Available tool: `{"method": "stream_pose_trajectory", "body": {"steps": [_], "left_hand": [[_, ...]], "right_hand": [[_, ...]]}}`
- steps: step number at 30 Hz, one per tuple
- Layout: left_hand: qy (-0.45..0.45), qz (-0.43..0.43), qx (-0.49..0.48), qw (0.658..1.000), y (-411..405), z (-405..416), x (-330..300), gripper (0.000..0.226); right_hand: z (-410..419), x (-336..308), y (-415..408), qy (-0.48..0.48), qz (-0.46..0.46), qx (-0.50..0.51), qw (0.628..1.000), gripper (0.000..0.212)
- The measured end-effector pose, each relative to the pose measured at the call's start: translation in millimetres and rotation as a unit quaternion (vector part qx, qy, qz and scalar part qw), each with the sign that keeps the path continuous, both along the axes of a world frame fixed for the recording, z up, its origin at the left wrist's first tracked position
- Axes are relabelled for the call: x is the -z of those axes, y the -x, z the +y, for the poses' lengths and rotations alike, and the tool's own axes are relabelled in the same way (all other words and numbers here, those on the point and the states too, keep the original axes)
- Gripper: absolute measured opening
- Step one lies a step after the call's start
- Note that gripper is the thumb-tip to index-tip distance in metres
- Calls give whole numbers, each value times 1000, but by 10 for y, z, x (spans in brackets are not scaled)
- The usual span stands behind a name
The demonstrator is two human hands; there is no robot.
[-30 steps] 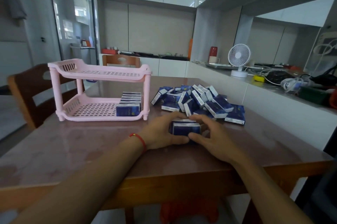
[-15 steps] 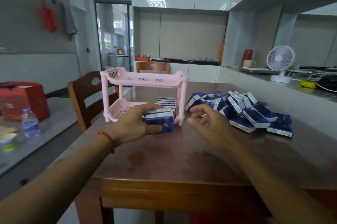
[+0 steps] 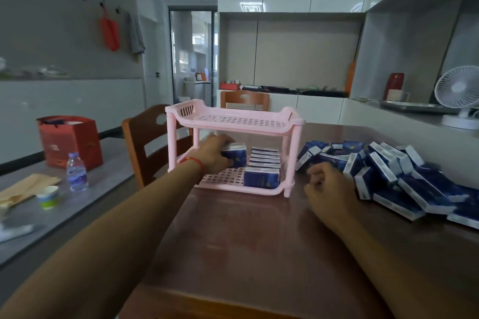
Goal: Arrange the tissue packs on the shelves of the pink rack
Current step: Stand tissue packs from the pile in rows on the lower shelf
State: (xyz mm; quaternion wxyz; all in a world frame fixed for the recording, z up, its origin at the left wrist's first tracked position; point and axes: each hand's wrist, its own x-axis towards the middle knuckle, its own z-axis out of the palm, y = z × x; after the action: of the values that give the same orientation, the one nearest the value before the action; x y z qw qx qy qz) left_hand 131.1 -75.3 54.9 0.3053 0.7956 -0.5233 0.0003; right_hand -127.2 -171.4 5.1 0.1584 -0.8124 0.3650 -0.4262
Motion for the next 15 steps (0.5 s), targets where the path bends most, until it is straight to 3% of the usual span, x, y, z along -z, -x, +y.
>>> {"method": "stream_pose_trajectory", "body": {"steps": [5,12,15], "left_hand": [[-13,1,10,1000,-76,-278,105,54],[2,-21,-33,999,-150,-343,285,74],[21,-45,-53,997,-147,-370,281,65]], "right_hand": [[-60,28,-41,-13,4,-7,1000,22],[-57,26,-25,-27,11,-20,999,21],[-54,31,-11,-34,7,-21,999,20]]}}
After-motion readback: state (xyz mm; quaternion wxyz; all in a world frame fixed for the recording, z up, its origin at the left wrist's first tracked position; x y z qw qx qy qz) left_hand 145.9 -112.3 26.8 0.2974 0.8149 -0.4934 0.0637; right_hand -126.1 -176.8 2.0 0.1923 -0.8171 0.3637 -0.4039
